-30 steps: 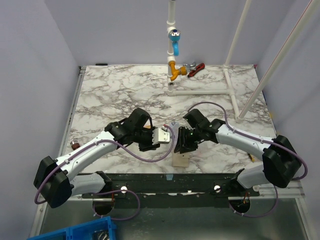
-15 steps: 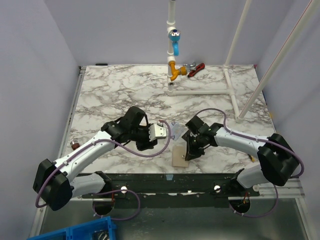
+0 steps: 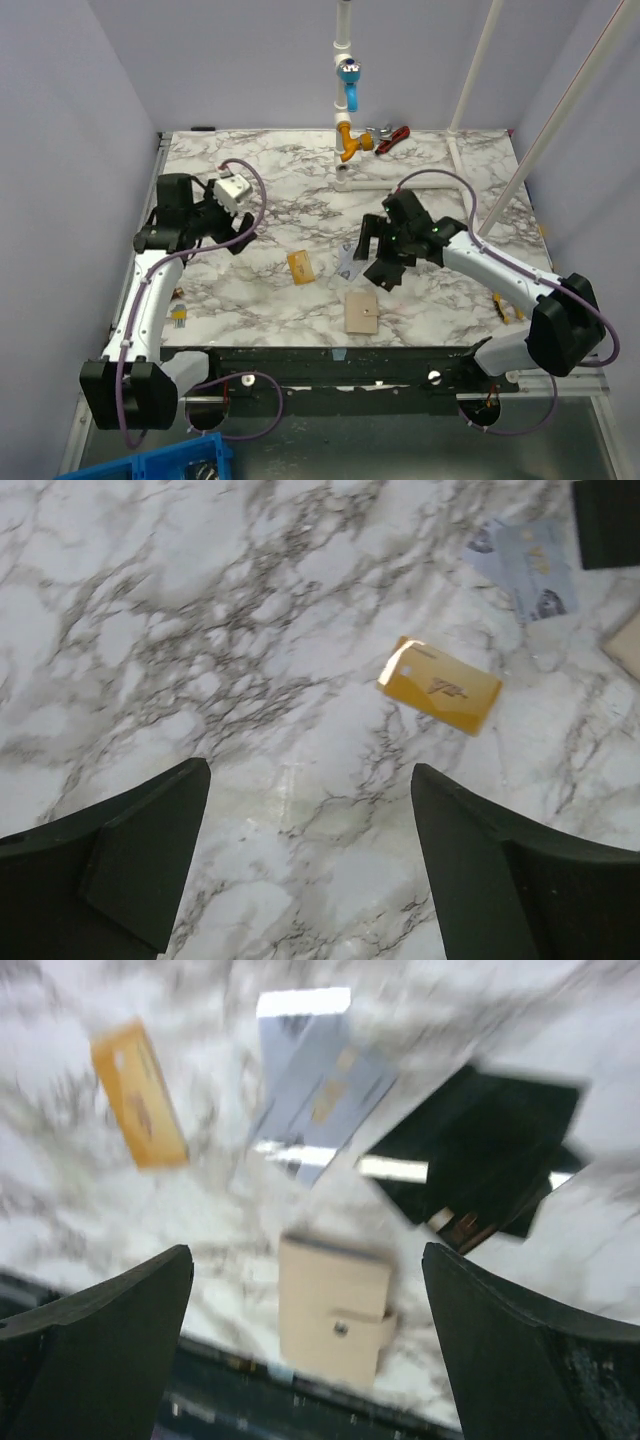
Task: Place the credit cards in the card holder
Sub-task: Reset both arms
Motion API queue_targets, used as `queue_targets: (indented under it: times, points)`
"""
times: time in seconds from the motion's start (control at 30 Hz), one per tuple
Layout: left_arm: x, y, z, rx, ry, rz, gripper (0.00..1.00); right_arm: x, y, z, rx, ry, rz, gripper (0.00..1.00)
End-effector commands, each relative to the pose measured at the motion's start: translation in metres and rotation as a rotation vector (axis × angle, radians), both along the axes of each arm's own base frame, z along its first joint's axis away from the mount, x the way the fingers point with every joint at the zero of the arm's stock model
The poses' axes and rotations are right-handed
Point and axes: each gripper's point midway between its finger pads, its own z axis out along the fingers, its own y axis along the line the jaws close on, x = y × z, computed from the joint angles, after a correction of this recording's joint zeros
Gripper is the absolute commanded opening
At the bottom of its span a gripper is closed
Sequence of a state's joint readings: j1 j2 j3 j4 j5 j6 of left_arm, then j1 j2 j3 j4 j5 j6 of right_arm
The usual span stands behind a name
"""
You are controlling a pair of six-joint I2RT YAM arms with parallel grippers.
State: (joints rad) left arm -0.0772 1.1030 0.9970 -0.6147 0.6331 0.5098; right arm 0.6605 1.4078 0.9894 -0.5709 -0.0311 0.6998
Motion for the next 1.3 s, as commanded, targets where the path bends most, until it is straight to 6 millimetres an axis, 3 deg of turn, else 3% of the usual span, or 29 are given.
queue_targets:
  times: [0.0, 0.1, 0.17, 0.23, 0.43, 0.67, 0.9, 1.03, 1.13, 1.27]
  points:
    - [0.037, 0.055, 0.02, -0.132, -0.022, 0.274, 0.84, 0.079, -0.072, 0.026, -0.12, -0.225, -0.234, 1.0]
    - [0.061, 0.086, 0.012, -0.165, -0.044, 0.448, 0.89, 0.119, -0.141, 0.039, -0.208, -0.401, -0.519, 1.0]
    - [0.067, 0.091, -0.002, -0.187, -0.081, 0.477, 0.94, 0.131, -0.174, 0.041, -0.308, -0.558, -0.633, 1.0]
    - [0.069, 0.088, -0.013, -0.215, -0.153, 0.466, 0.99, 0.137, -0.195, 0.041, -0.403, -0.699, -0.668, 1.0]
    - [0.063, 0.074, -0.026, -0.3, -0.302, 0.403, 0.99, 0.129, -0.236, 0.014, -0.646, -0.707, -0.771, 1.0]
    - [0.05, 0.061, -0.039, -0.353, -0.436, 0.324, 0.98, 0.112, -0.252, 0.01, -0.526, -0.894, -0.858, 1.0]
    - [0.052, 0.059, -0.038, -0.394, -0.474, 0.322, 0.99, 0.112, -0.255, 0.01, -0.532, -0.984, -0.811, 1.0]
    - [0.069, 0.071, -0.04, -0.402, -0.43, 0.415, 0.99, 0.115, -0.261, 0.01, -0.541, -1.034, -0.825, 1.0]
    - [0.072, 0.074, -0.042, -0.399, -0.412, 0.446, 0.99, 0.126, -0.253, 0.0, -0.544, -0.98, -0.766, 1.0]
    - [0.07, 0.078, -0.042, -0.398, -0.432, 0.47, 0.99, 0.119, -0.244, 0.005, -0.494, -1.048, -0.677, 1.0]
